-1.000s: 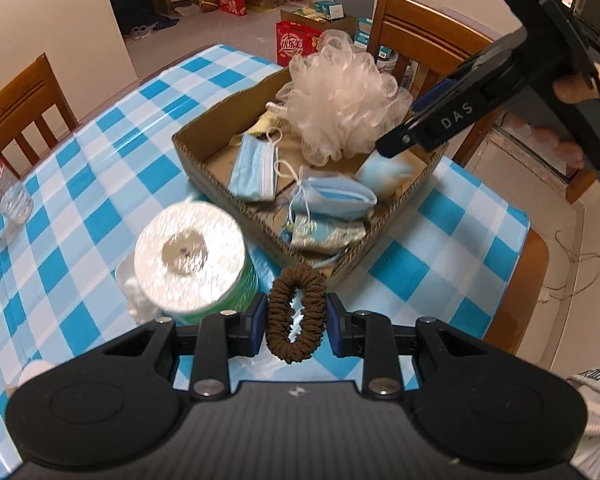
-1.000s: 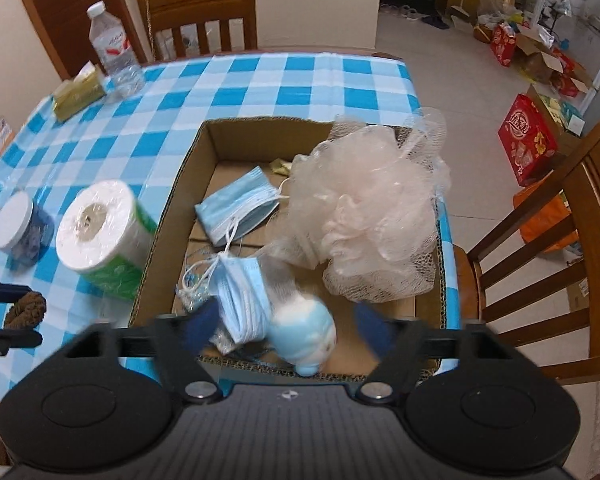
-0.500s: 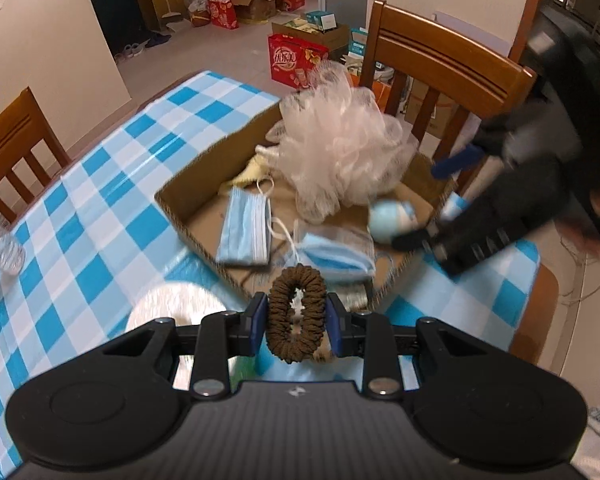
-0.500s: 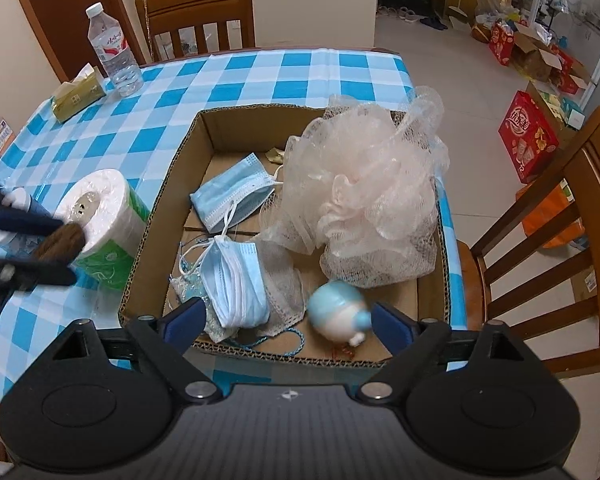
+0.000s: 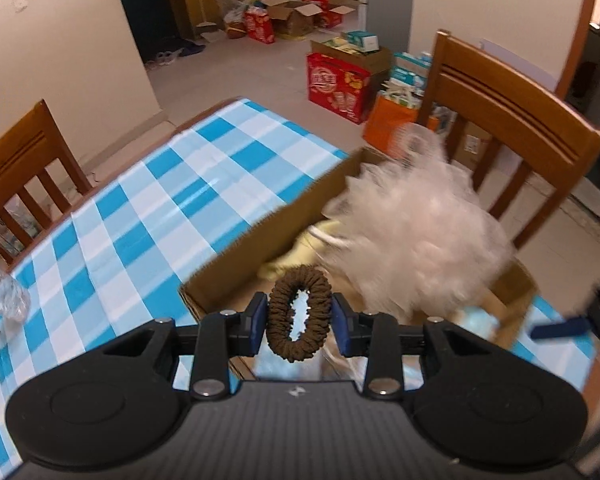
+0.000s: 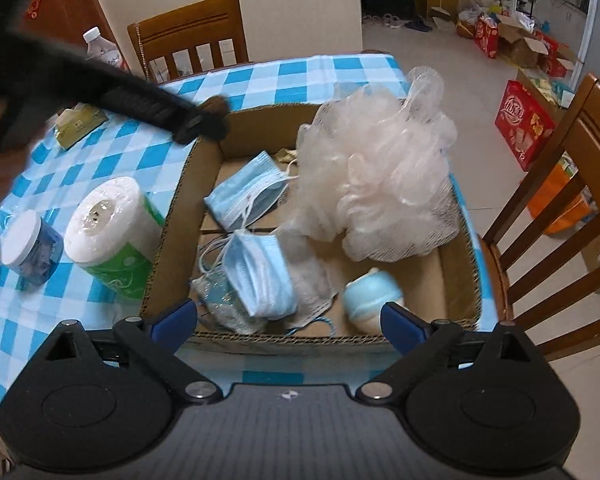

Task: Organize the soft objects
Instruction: 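Open the right tool over the box while the left tool drops the hair tie in, then move both tools back over the table toward the grey sachet and white sock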

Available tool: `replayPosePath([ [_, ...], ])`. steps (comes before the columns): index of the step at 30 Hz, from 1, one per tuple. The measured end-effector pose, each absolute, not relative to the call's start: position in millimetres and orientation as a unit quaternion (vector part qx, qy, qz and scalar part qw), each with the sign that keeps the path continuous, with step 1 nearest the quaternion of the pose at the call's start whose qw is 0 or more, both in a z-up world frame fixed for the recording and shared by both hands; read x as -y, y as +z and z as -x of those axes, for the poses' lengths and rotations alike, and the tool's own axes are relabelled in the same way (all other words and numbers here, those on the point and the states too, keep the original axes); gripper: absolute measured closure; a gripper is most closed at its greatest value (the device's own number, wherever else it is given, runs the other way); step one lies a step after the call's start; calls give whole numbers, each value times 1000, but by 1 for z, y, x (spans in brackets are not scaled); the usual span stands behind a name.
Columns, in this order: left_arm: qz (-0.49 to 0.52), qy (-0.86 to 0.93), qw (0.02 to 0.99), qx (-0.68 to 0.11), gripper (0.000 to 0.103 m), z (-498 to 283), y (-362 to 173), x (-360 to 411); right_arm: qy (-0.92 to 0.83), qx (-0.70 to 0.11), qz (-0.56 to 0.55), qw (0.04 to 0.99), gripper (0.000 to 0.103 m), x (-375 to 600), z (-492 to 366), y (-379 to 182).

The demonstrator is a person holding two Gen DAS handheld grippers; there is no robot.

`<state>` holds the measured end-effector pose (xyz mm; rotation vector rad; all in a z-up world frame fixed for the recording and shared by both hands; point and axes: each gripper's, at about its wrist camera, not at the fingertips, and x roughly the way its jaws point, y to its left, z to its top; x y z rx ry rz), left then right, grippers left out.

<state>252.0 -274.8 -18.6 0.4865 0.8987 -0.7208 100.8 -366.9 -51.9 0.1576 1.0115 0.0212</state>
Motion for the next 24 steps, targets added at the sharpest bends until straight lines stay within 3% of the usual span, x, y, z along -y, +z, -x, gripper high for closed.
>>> replayPosePath([
  [1, -231, -332, 813, -419, 54, -257, -21, 278, 9, -483, -74, 872, 3, 365, -100, -52],
  [2, -234, -323, 815, -420, 35, -265, -25, 282, 8, -483, -71, 873, 3, 363, -99, -53],
  [3, -234, -317, 817, -421, 23, -270, -27, 284, 8, -481, -68, 874, 3, 362, -97, -52],
  [6, -219, -305, 828, -416, 15, -279, -29, 284, 5, -473, -62, 879, 3, 360, -95, -50],
  [12, -219, -310, 831, -406, 7, -271, -19, 276, -8, -459, -58, 887, 0, 361, -94, -47],
  [24, -217, -320, 843, -375, 4, -232, 10, 249, -10, -454, -50, 889, 0, 353, -95, -45],
])
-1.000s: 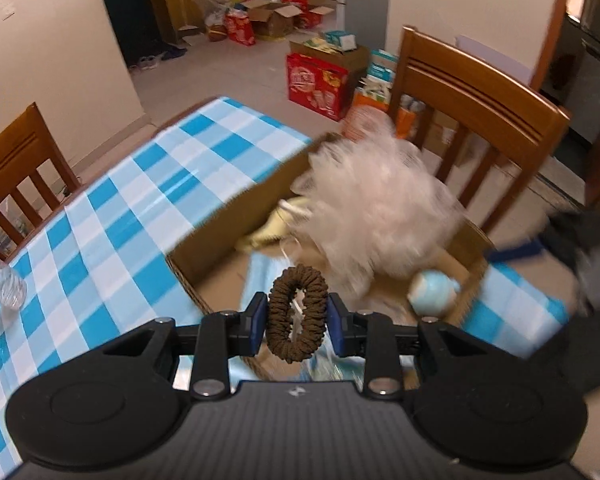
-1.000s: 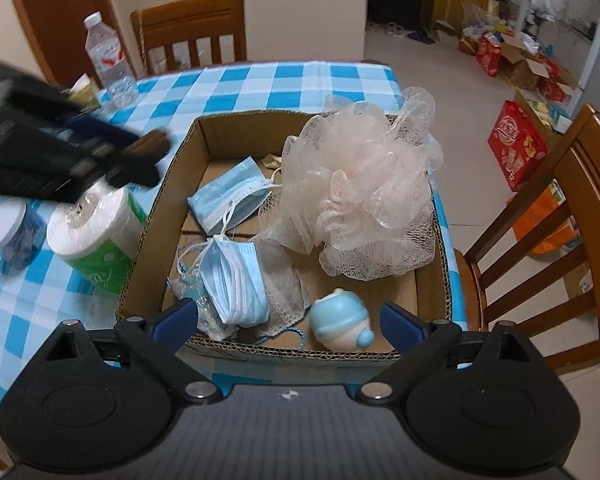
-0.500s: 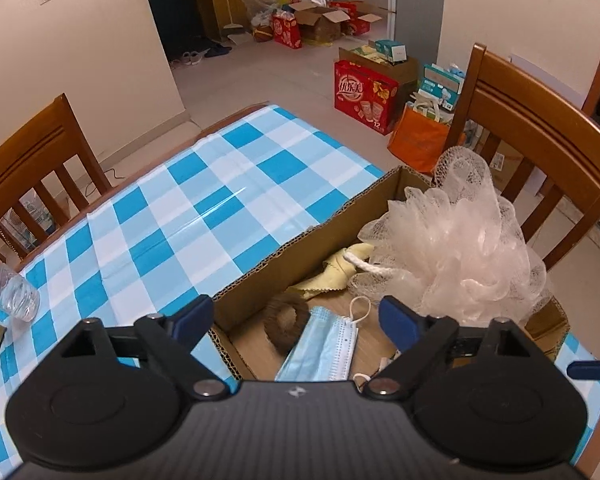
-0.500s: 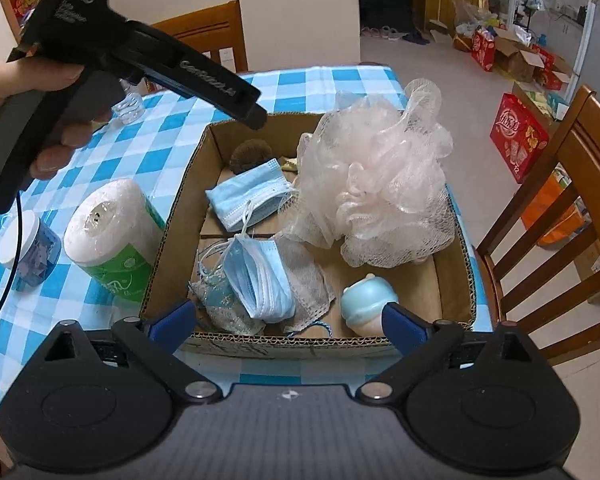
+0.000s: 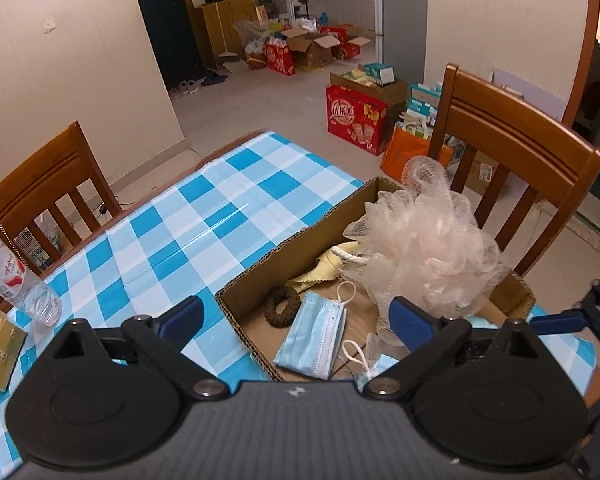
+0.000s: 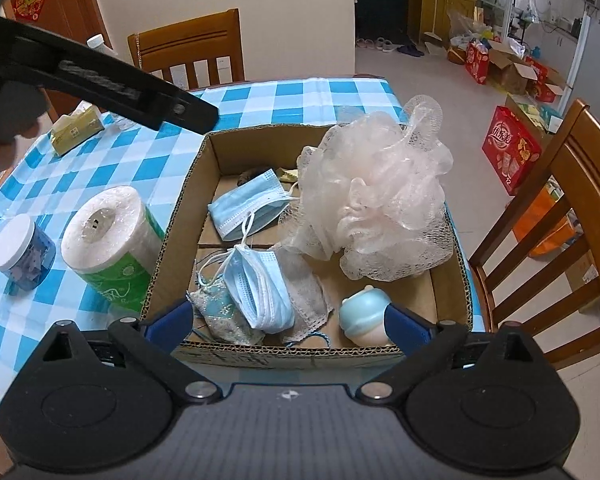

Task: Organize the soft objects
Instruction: 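Move both tools back over the table toward the grey sachet and white sock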

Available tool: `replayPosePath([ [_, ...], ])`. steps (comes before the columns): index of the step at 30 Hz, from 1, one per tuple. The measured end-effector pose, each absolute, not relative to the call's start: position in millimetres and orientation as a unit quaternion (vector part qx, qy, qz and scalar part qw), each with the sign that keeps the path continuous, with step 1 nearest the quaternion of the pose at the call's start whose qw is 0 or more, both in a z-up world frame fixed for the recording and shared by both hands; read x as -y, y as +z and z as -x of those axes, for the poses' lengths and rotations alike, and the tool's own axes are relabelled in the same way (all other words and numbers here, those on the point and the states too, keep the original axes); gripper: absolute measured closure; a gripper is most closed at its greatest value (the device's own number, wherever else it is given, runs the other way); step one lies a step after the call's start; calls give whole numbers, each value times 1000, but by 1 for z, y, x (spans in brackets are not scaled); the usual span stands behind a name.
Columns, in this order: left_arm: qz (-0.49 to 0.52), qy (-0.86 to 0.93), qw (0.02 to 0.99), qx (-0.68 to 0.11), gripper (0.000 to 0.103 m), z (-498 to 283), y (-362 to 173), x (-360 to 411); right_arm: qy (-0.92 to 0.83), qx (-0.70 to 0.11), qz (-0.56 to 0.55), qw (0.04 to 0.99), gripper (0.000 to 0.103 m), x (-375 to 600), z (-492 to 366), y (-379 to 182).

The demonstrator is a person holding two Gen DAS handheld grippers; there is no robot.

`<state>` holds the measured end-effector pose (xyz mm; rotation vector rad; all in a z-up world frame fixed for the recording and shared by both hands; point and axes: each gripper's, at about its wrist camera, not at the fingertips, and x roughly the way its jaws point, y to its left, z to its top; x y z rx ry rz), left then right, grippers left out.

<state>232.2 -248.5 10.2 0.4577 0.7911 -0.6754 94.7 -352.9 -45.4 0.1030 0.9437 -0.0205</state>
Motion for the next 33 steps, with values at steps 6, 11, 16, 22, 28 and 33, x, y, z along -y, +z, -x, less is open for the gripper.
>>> replayPosePath([
  [6, -200, -319, 850, -369, 4, -208, 19, 226, -11, -445, -32, 895, 0, 345, -90, -44],
  [11, -177, -317, 851, -378, 4, -186, 17, 202, -6, -443, -18, 896, 0, 340, -89, -45],
  [16, -143, -304, 865, -373, 4, -164, 14, 174, -10, -441, -13, 897, 0, 333, -86, -45],
  [22, -112, -283, 871, -385, 4, -152, -3, 144, -28, -448, -29, 893, 0, 325, -82, -51],
  [28, -113, -260, 877, -388, 4, -142, -24, 111, -43, -459, -29, 887, 0, 301, -78, -59],
  [33, -128, -257, 874, -392, 4, -139, -40, 83, -57, -467, -23, 882, 0, 268, -75, -61],
])
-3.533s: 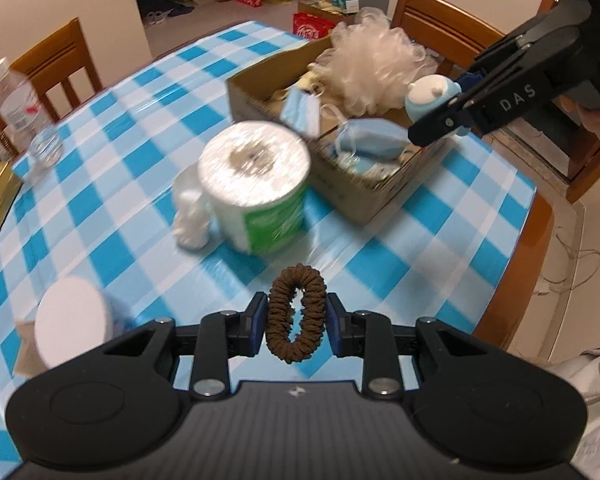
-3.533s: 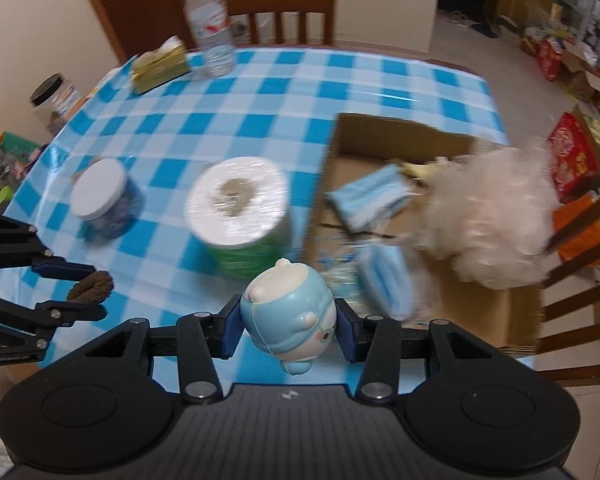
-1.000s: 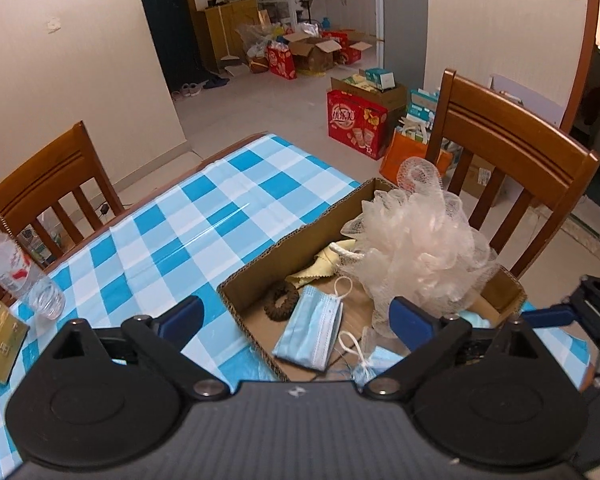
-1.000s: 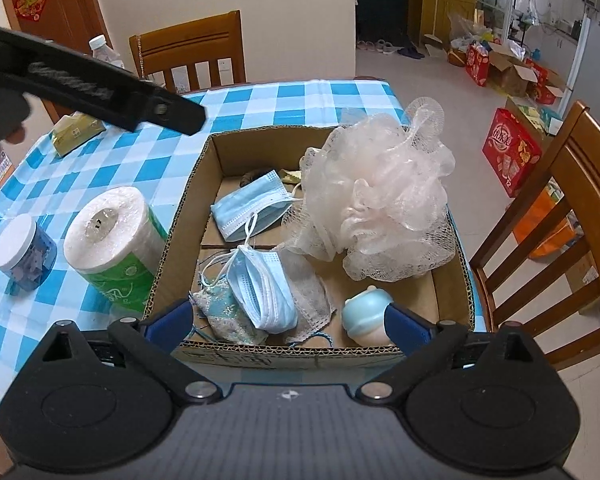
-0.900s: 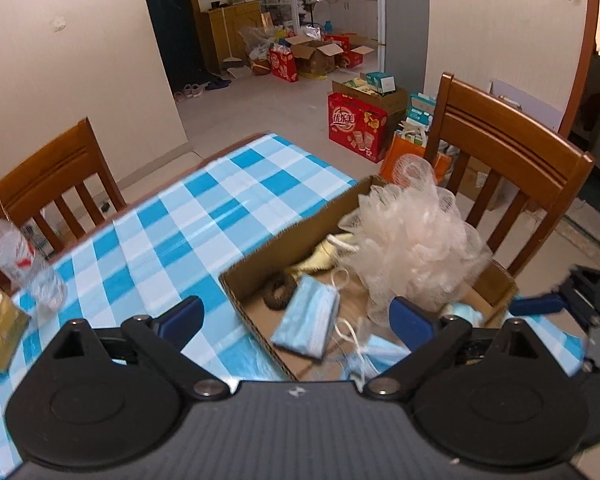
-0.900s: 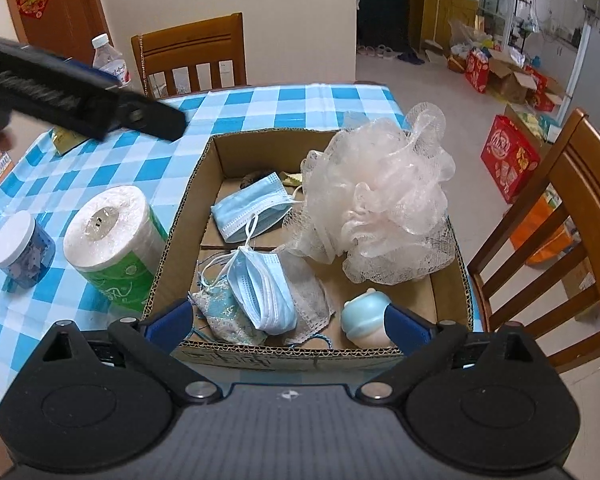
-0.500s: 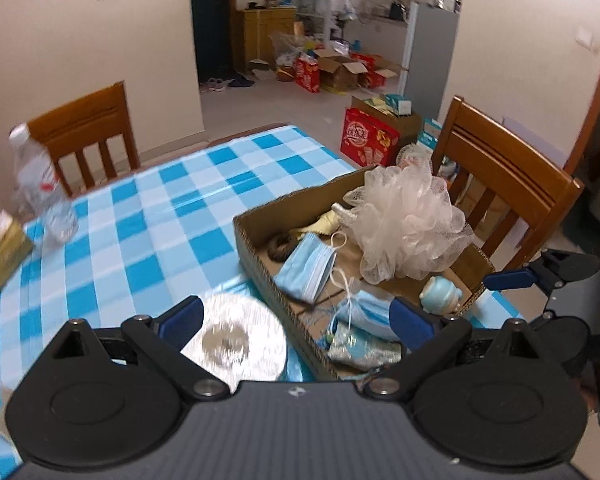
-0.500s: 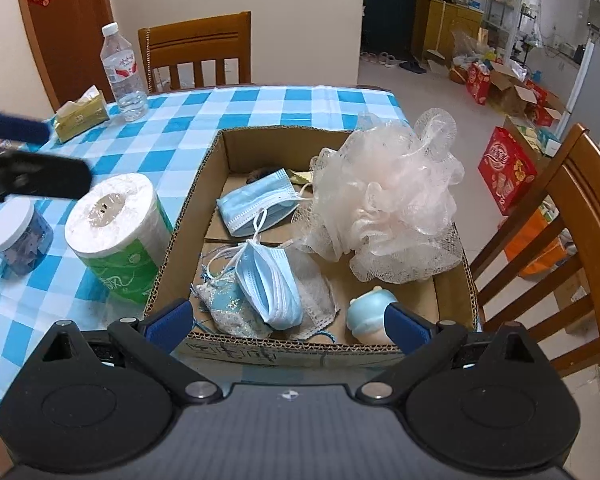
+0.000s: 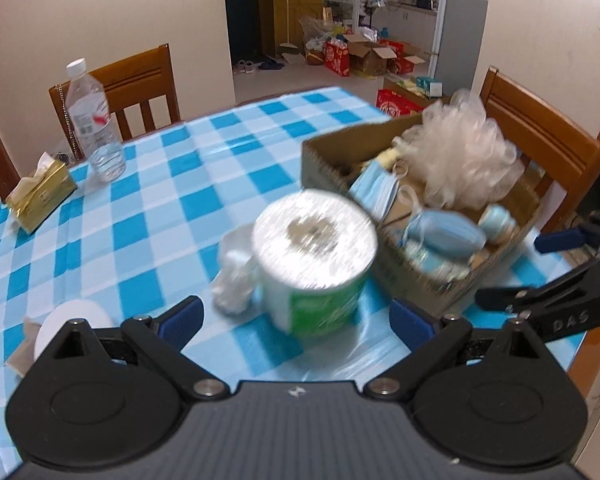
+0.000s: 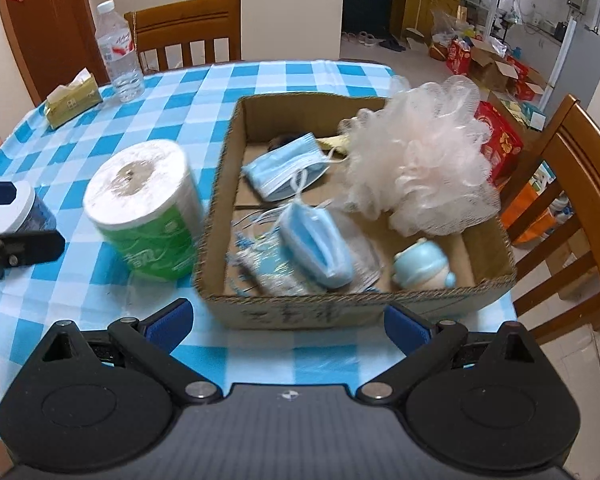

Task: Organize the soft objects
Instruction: 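Move both tools back over the table toward the grey sachet and white sock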

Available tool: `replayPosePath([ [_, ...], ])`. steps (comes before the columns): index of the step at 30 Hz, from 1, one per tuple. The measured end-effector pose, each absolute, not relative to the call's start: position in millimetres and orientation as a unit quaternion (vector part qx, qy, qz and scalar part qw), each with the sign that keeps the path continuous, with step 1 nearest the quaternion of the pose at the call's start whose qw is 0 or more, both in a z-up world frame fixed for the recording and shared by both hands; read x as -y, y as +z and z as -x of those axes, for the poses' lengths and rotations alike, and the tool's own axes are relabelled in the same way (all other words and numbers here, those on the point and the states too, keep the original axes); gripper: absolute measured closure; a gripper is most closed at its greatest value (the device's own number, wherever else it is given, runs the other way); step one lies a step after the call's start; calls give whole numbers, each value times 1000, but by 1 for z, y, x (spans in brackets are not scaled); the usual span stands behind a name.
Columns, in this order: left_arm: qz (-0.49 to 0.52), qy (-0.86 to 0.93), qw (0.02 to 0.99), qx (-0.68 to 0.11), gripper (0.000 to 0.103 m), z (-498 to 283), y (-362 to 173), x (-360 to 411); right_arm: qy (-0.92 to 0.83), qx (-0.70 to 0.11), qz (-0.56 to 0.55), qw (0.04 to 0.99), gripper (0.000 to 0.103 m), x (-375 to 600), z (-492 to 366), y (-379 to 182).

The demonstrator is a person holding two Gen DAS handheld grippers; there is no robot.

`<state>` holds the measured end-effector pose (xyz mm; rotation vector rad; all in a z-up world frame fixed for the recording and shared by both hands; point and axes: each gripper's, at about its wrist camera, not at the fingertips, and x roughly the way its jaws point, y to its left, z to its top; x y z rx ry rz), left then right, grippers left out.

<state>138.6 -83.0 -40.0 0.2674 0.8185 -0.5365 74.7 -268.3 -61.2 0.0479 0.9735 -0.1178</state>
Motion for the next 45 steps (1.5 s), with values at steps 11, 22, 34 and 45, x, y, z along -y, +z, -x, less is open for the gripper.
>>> replayPosePath([
  [11, -137, -281, 850, -425, 4, -136, -70, 7, -56, -488, 7, 871, 0, 178, -73, -61],
  [22, -142, -262, 849, -436, 4, -137, -80, -63, -12, -500, 39, 865, 0, 99, -88, -69],
  [34, -133, -167, 860, -463, 4, -150, -95, -109, 79, -491, 95, 863, 0, 63, -117, -70],
  [45, -155, -132, 861, -466, 4, -173, -97, -133, 147, -470, 147, 858, 0, 44, -152, -59],
])
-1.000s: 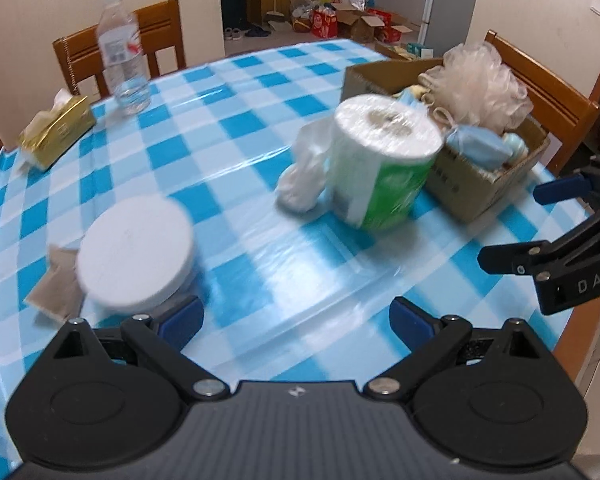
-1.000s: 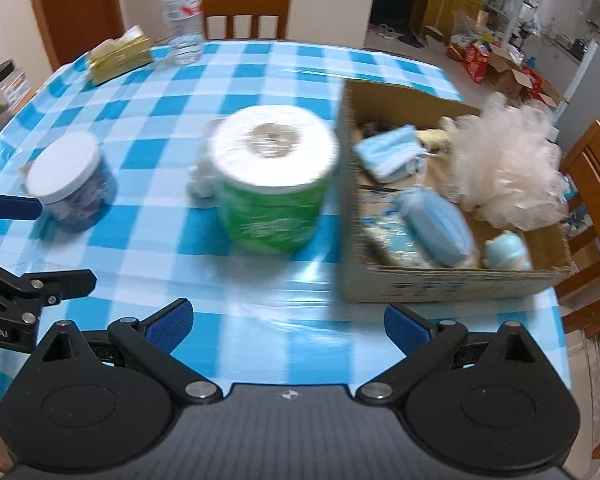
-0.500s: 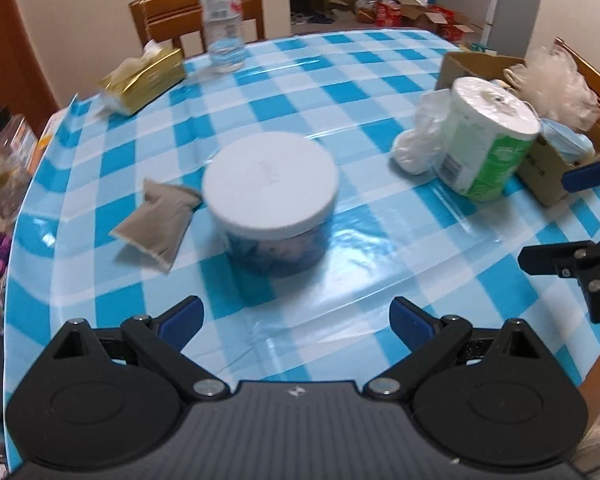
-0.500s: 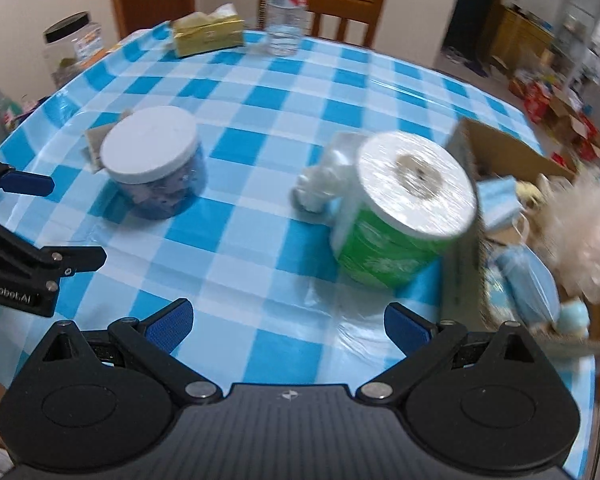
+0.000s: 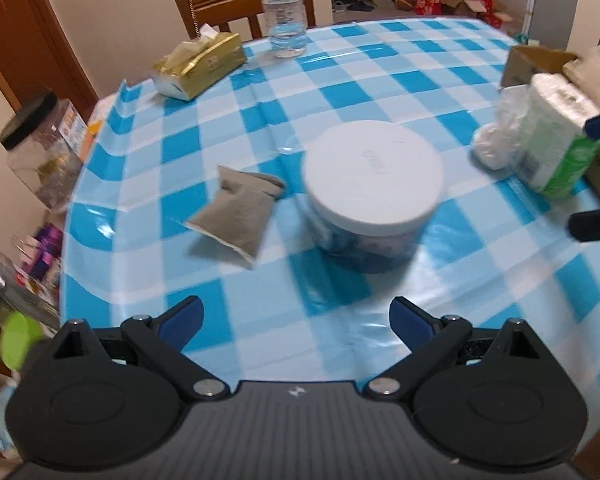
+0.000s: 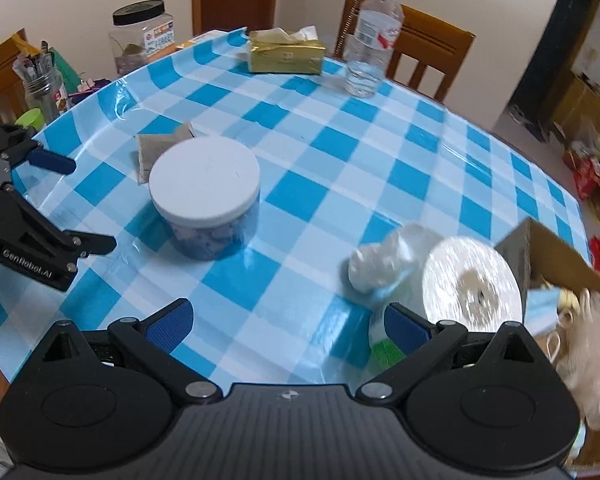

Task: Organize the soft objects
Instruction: 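Move both tools back over the table toward the grey sachet and white sock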

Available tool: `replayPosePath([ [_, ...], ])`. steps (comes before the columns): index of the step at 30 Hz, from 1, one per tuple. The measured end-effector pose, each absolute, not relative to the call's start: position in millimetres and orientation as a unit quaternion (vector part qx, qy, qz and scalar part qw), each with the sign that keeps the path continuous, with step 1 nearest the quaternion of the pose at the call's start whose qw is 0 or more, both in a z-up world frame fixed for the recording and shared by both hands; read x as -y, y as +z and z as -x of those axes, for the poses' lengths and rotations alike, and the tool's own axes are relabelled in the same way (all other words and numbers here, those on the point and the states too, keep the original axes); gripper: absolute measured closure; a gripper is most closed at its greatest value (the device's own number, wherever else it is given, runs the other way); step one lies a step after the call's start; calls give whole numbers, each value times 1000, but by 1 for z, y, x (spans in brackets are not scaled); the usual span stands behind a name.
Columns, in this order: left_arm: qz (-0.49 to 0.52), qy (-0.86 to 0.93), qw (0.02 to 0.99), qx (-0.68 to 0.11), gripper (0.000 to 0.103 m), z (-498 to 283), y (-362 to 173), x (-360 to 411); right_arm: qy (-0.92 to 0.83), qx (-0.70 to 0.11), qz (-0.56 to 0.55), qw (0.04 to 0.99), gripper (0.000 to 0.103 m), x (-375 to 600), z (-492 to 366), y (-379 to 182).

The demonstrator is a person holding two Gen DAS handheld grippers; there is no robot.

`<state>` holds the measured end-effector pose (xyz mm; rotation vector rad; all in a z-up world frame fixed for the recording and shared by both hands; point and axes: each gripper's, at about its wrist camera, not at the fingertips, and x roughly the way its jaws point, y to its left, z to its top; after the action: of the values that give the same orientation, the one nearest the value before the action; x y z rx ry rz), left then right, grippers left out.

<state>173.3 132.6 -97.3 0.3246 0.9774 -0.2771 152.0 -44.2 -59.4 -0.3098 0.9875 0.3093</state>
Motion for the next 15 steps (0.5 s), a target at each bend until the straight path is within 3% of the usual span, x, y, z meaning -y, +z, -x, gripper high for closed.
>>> replayPosePath([
  [15, -238, -136, 844, -461, 9, -234, -114, -148, 213, -483, 201, 825, 0, 36, -203, -53],
])
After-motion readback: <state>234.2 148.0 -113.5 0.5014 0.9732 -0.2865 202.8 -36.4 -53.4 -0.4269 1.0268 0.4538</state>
